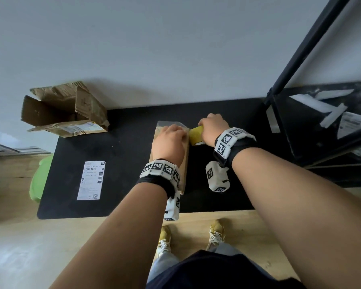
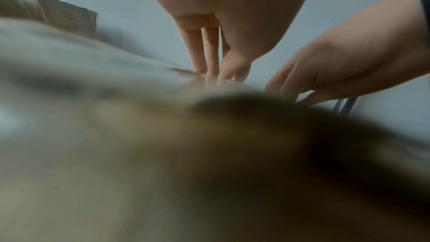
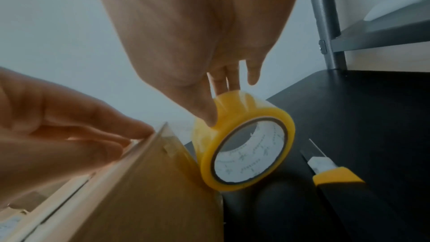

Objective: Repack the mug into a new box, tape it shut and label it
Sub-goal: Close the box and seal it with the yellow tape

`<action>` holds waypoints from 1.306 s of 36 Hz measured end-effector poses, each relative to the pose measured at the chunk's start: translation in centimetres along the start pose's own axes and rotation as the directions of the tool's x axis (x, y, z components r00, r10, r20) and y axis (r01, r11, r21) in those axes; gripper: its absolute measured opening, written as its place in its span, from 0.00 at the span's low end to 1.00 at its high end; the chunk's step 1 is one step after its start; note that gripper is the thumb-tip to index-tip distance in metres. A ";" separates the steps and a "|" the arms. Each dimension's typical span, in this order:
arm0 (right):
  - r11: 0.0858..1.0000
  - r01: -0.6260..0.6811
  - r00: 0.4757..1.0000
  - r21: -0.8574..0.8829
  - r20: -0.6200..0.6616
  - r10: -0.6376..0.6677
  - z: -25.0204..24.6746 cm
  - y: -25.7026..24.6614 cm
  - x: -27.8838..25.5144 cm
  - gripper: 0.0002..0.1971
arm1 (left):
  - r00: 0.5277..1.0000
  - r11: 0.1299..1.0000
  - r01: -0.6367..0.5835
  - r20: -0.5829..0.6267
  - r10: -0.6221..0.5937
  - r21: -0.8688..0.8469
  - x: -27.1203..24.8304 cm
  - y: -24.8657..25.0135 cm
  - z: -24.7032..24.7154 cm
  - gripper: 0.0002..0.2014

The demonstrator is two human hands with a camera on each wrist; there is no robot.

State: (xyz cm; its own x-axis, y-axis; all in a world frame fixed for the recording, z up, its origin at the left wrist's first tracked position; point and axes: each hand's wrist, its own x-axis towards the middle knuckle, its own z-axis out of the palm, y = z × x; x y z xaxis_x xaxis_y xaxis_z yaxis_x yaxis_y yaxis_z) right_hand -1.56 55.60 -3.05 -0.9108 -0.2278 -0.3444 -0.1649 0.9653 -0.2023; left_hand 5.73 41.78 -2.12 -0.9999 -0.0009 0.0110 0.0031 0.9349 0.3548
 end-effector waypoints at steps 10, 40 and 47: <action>0.999 0.037 0.979 0.000 -0.199 -0.037 -0.3 0.5 -1.5 0.13 | 0.999 1.000 0.000 0.040 0.000 -0.003 -0.2 0.5 -0.7 0.17; 0.855 -0.381 0.881 0.351 -0.141 0.451 2.1 4.3 -4.4 0.19 | 1.000 1.000 -0.002 -0.008 0.002 -0.020 -0.3 0.8 0.4 0.13; 0.867 -0.358 0.902 0.347 -0.113 0.417 4.0 5.0 -4.9 0.09 | 1.000 1.000 -0.009 -0.004 0.009 0.013 -0.2 1.0 0.5 0.14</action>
State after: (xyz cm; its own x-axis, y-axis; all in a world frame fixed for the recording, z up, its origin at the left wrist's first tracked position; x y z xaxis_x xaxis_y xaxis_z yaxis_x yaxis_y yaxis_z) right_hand 3.60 61.00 -6.06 -0.9329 0.2118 -0.2912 0.3141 0.8741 -0.3705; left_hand 5.88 42.88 -2.22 -0.9998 0.0057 0.0179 0.0115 0.9393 0.3429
